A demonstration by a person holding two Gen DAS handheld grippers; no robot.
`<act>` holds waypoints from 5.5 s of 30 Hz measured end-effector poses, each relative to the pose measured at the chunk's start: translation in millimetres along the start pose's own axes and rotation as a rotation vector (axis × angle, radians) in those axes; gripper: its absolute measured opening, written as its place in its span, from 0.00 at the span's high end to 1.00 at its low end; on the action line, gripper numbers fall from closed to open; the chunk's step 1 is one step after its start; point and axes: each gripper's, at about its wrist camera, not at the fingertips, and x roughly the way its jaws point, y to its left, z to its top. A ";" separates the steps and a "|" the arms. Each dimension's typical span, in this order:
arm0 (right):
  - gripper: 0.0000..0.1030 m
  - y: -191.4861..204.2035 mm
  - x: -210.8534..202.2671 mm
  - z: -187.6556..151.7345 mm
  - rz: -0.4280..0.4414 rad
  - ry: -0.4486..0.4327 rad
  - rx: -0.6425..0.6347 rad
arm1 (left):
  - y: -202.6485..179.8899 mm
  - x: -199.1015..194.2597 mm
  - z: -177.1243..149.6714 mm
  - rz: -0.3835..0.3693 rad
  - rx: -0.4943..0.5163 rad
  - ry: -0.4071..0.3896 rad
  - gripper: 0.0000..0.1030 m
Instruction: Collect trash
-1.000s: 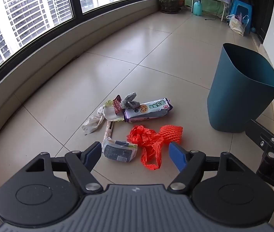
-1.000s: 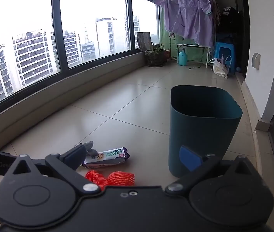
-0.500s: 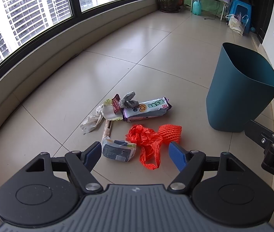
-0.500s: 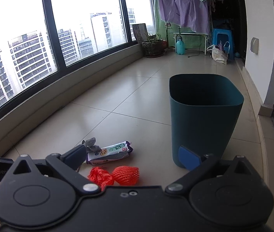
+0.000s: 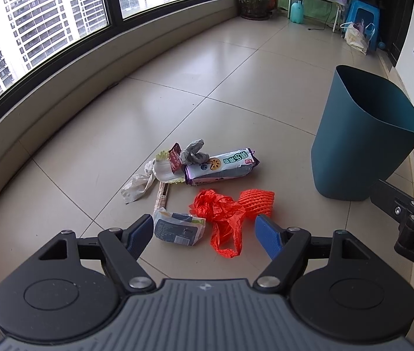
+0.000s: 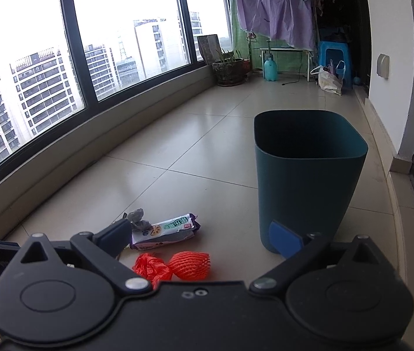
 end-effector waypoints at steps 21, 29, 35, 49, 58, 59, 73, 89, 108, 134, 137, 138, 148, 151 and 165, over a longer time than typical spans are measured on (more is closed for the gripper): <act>0.08 -0.3 1.2 5.8 -0.008 -0.006 0.008 | -2.3 -5.4 2.2 -0.016 0.004 -0.045 0.26; 0.08 1.8 -0.9 4.2 -0.006 -0.022 0.000 | -1.5 -7.4 1.6 -0.025 0.000 -0.051 0.26; 0.09 2.7 -2.1 0.7 -0.012 -0.032 -0.008 | -1.0 -8.7 1.4 -0.032 -0.003 -0.060 0.26; 0.08 7.1 -0.4 1.6 -0.016 -0.020 -0.013 | -1.8 -6.1 1.0 -0.036 0.001 -0.052 0.26; 0.09 6.8 0.2 3.3 -0.019 -0.018 -0.009 | -1.7 -2.9 3.6 -0.027 -0.009 -0.040 0.26; 0.09 6.9 0.2 3.4 -0.020 -0.019 -0.011 | -1.9 -2.6 3.8 -0.027 -0.007 -0.040 0.26; 0.10 -10.1 10.3 36.6 -0.010 -0.026 -0.041 | -17.2 0.9 24.2 -0.029 -0.013 -0.019 0.26; 0.14 -69.7 -1.9 115.0 0.080 0.071 -0.174 | -57.7 -45.7 82.1 0.113 -0.097 0.022 0.26; 0.23 -123.4 47.6 146.8 -0.024 0.234 -0.205 | -56.0 5.3 149.1 0.081 0.000 0.076 0.26; 0.53 -224.2 189.6 150.8 -0.236 0.512 0.002 | -50.2 168.4 117.6 -0.052 0.092 0.331 0.26; 0.60 -225.6 202.6 141.7 -0.265 0.541 -0.001 | -54.1 194.2 98.5 -0.042 0.125 0.377 0.26; 0.62 -225.2 205.0 139.8 -0.274 0.547 -0.008 | -54.8 203.2 92.8 -0.052 0.131 0.396 0.26; 0.94 -231.3 219.2 131.1 -0.342 0.595 -0.026 | -88.8 276.2 65.4 -0.143 0.261 0.453 0.26; 0.94 -229.0 216.7 132.5 -0.345 0.595 -0.031 | -98.5 295.9 61.8 -0.161 0.283 0.469 0.26; 0.92 -226.3 224.1 135.4 -0.396 0.598 -0.009 | -108.2 380.3 52.9 -0.163 0.300 0.600 0.45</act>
